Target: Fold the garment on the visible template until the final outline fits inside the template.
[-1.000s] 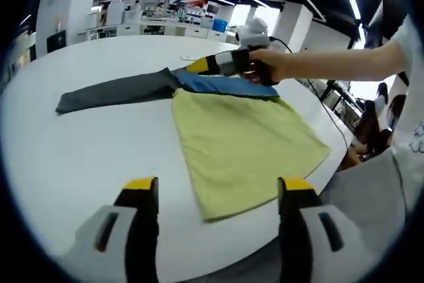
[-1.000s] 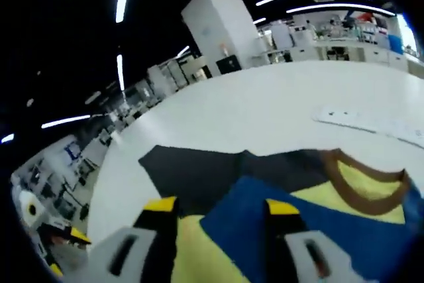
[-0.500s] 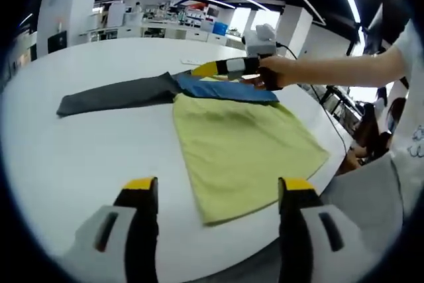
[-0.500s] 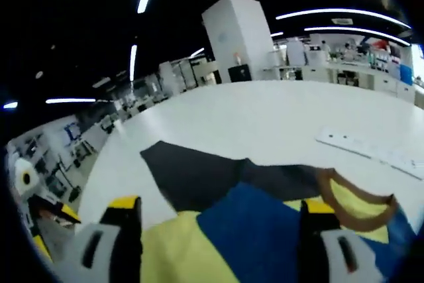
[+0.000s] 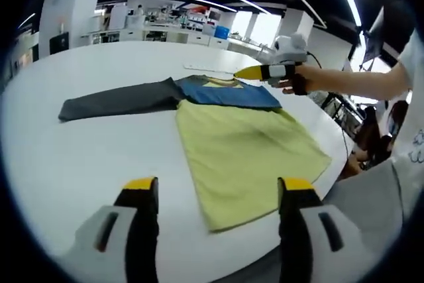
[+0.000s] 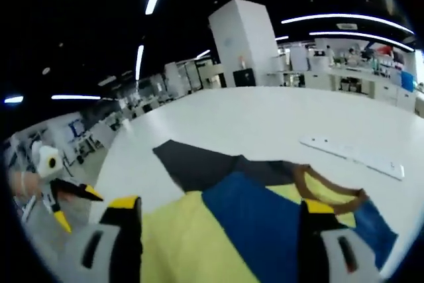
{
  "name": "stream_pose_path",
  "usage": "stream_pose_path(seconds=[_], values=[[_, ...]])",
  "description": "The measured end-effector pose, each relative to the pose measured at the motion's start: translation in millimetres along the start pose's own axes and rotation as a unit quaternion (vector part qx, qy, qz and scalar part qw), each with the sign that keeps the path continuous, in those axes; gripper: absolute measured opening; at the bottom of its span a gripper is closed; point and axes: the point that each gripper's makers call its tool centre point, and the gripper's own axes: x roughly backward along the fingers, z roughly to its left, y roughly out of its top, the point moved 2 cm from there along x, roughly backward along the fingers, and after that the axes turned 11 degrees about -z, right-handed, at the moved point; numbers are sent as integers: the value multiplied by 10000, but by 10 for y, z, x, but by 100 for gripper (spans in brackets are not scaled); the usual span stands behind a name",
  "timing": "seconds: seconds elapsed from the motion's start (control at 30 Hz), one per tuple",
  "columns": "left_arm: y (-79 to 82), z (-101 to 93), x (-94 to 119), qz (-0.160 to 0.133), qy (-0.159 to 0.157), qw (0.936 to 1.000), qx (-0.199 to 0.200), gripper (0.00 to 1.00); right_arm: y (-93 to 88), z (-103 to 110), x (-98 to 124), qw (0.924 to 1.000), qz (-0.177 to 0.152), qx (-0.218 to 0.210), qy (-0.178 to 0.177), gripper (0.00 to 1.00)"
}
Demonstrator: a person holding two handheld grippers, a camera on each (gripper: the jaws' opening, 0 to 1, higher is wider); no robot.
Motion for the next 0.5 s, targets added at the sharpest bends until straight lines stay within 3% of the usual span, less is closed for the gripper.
stream_pose_path(seconds=[0.5], values=[[188, 246, -135, -113, 14, 9999, -2, 70, -134, -191, 842, 9989, 38, 236, -412, 100]])
